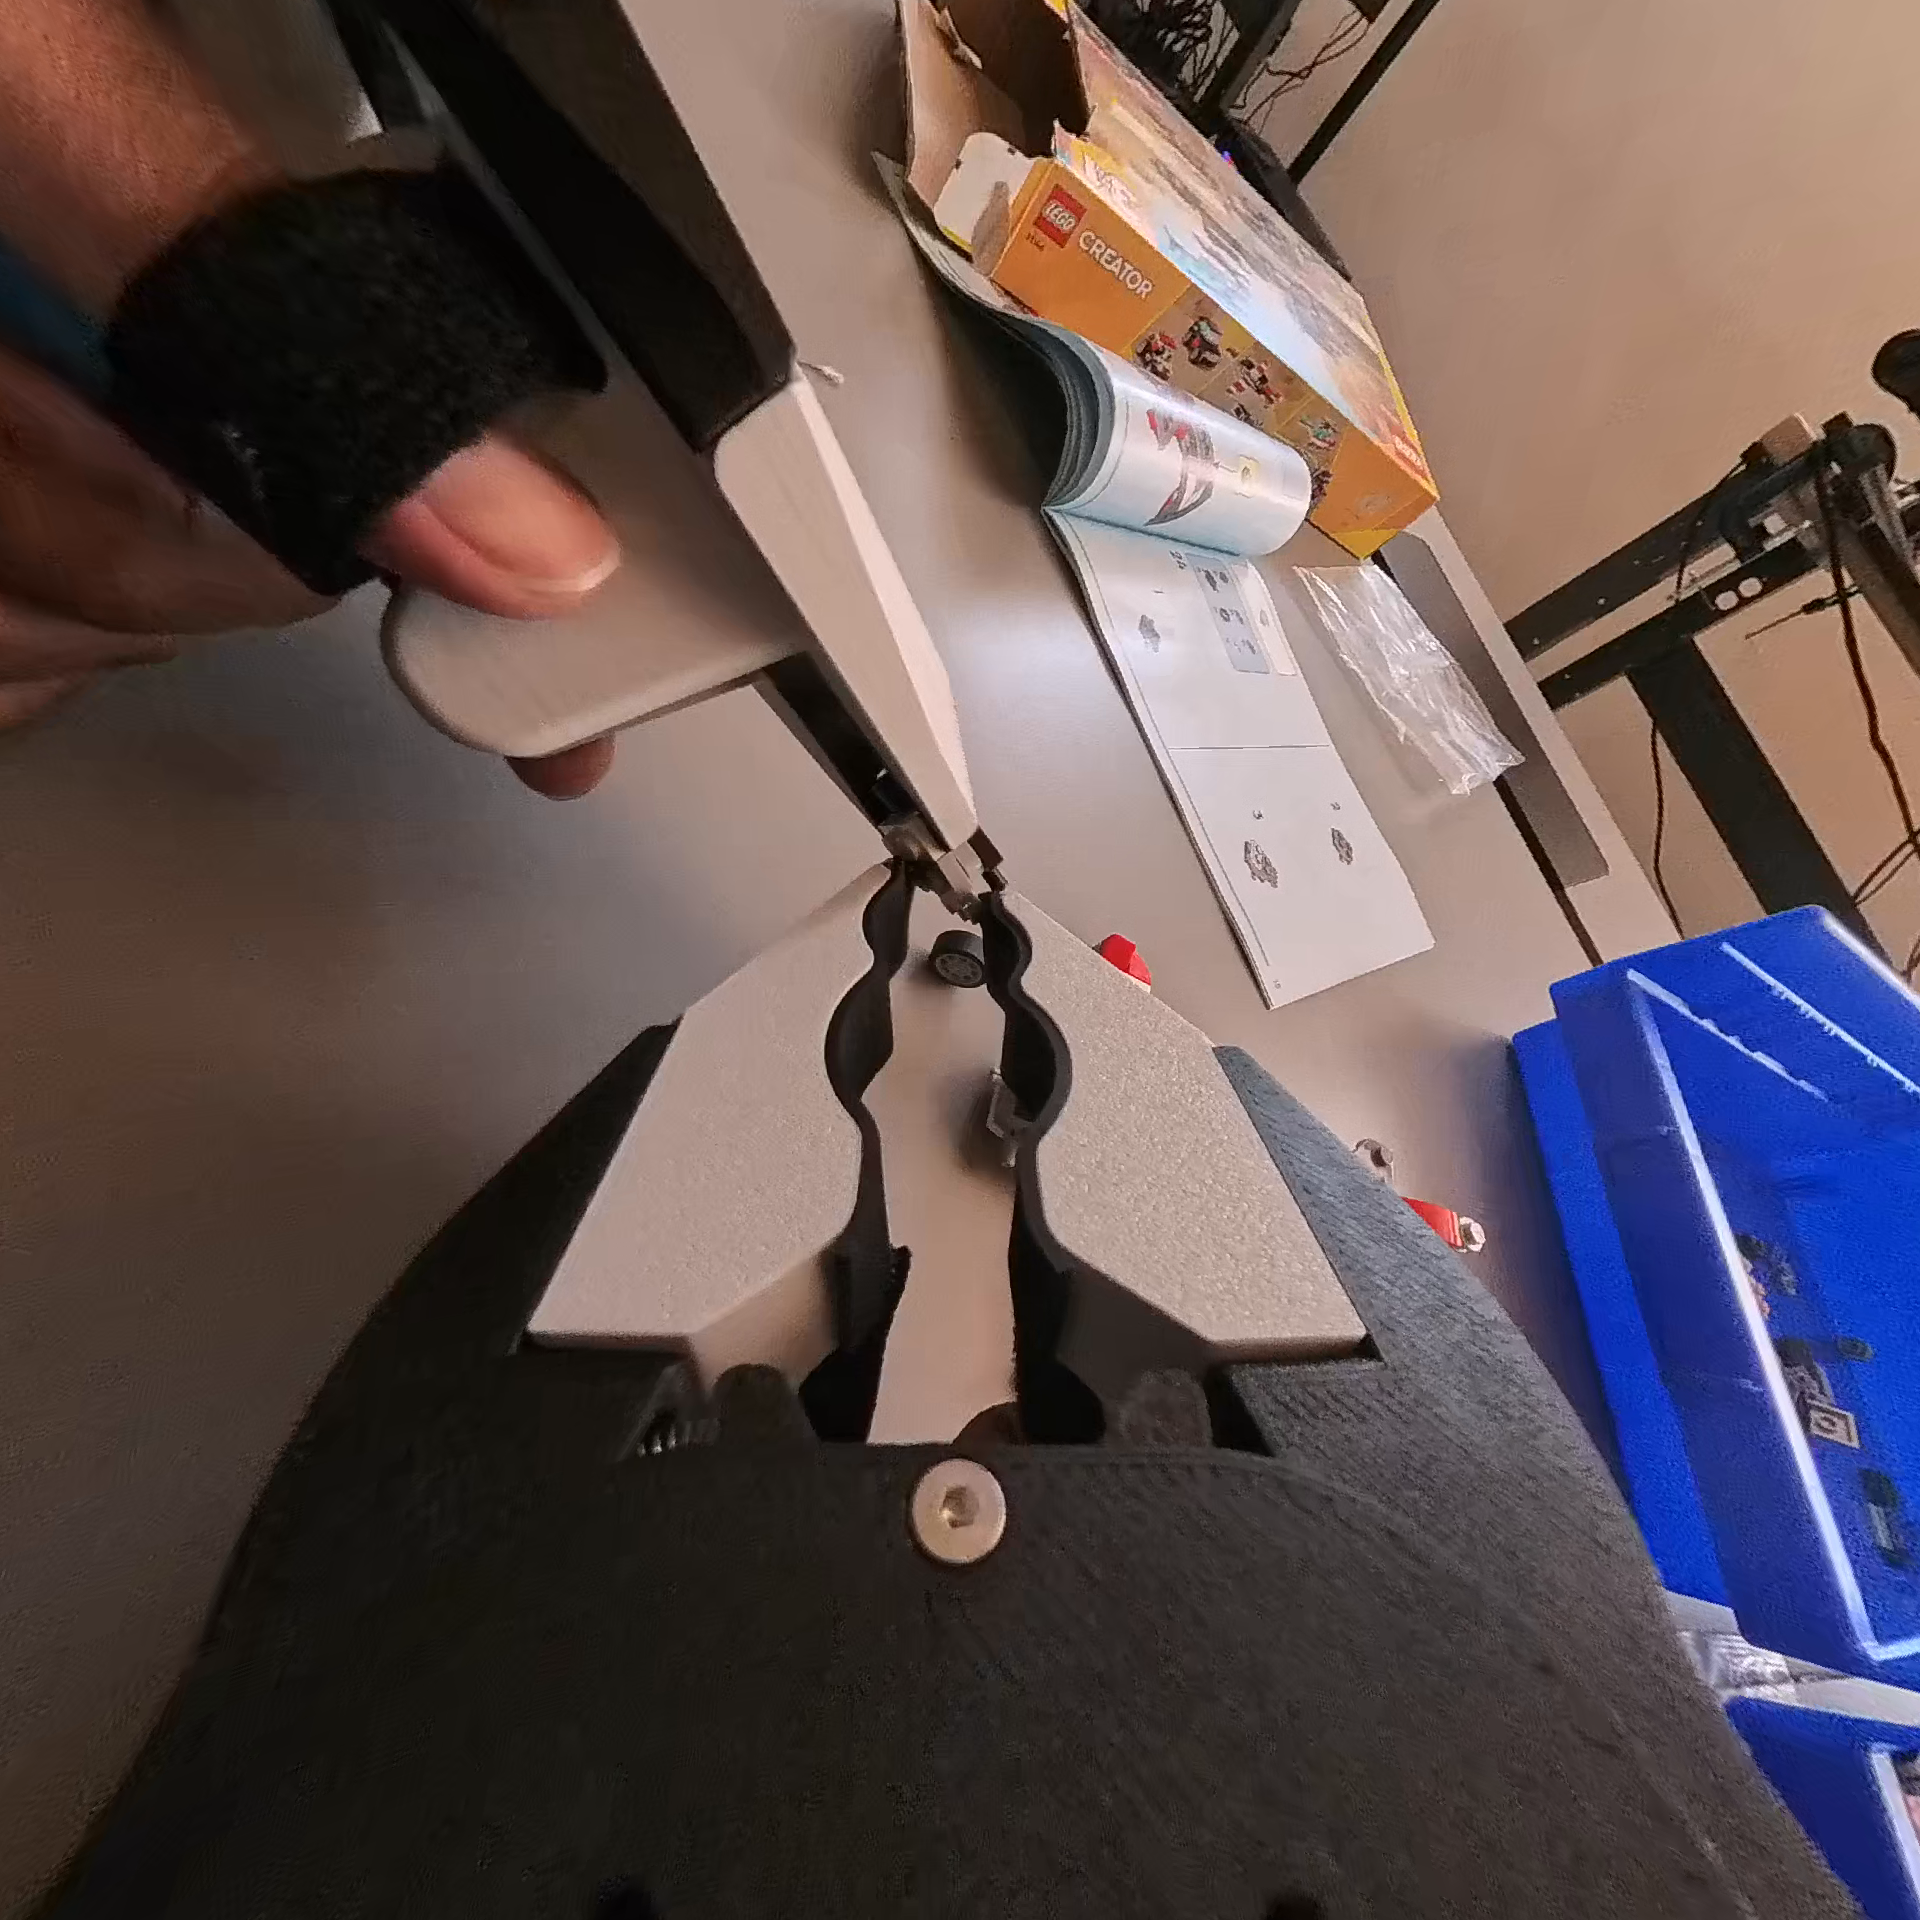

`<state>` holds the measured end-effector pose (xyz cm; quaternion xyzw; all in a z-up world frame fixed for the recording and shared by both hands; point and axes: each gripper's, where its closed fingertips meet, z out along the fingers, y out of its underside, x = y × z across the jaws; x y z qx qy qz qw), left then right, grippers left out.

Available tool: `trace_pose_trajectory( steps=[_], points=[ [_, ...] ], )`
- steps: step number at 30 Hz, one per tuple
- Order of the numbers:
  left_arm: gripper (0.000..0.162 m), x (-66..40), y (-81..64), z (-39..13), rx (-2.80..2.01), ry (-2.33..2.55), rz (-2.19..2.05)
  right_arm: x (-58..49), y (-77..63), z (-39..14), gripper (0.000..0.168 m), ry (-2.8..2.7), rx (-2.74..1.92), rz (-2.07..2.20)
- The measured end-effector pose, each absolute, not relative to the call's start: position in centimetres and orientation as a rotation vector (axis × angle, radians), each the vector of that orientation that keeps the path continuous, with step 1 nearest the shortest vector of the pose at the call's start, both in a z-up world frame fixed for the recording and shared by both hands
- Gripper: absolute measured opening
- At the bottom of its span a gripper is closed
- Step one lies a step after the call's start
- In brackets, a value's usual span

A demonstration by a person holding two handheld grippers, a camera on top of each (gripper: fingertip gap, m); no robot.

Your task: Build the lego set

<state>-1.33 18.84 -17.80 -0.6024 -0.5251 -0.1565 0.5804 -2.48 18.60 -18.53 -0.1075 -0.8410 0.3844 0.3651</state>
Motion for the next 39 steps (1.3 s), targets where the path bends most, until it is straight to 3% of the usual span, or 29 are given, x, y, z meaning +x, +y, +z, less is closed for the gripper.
trace_pose_trajectory(
  steps=[39],
  points=[
    [0.019,-1.9,18.8,-19.7,-1.467,-1.326,-0.336,-3.0,18.9,-20.7,0.011,-2.153,-0.163,0.744]
  ],
)
